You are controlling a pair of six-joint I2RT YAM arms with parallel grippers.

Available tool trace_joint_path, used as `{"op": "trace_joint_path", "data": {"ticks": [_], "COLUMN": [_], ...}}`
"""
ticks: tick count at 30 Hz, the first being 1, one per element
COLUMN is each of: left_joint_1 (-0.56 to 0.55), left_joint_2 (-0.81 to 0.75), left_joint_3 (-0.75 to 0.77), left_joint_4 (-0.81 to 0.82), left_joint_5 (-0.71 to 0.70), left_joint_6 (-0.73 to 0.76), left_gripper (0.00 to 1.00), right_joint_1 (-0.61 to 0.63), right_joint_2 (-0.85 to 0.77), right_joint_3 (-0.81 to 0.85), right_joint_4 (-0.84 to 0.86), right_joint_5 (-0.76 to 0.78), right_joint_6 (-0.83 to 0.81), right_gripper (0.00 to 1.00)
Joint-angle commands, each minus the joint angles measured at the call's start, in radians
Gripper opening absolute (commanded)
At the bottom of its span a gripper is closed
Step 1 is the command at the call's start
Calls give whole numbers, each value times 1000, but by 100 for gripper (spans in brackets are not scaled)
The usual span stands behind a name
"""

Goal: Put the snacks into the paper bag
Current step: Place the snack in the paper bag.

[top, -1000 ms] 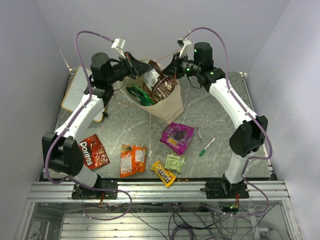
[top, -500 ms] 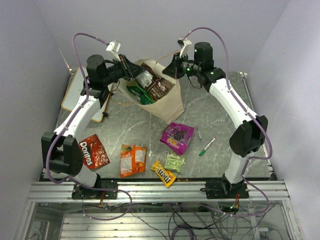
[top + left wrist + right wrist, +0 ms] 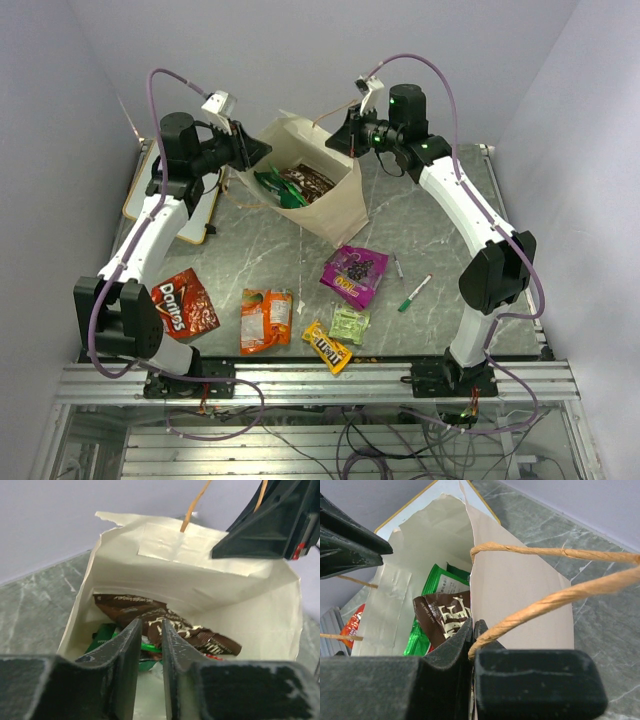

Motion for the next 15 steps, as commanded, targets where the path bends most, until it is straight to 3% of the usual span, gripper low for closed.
{"op": "trace_joint_path", "data": {"ticks": [1, 10, 15], "left_joint_1": [6, 6, 6], "left_joint_2": [-67, -103, -132], "left_joint_3": [27, 174, 293], "left_joint_4": [-86, -290, -522], "left_joint_5": [-32, -25, -114], "left_joint_6": [163, 285, 455], "left_gripper": [36, 56, 63], "right_joint_1": [-5, -4, -4], "right_joint_2": [-27, -37, -45], "right_joint_3": [31, 32, 21], "right_joint_4": [19, 12, 8], "right_joint_5": [-13, -40, -4], "right_joint_6": [-27, -54, -58], "right_gripper": [0, 0, 0]}}
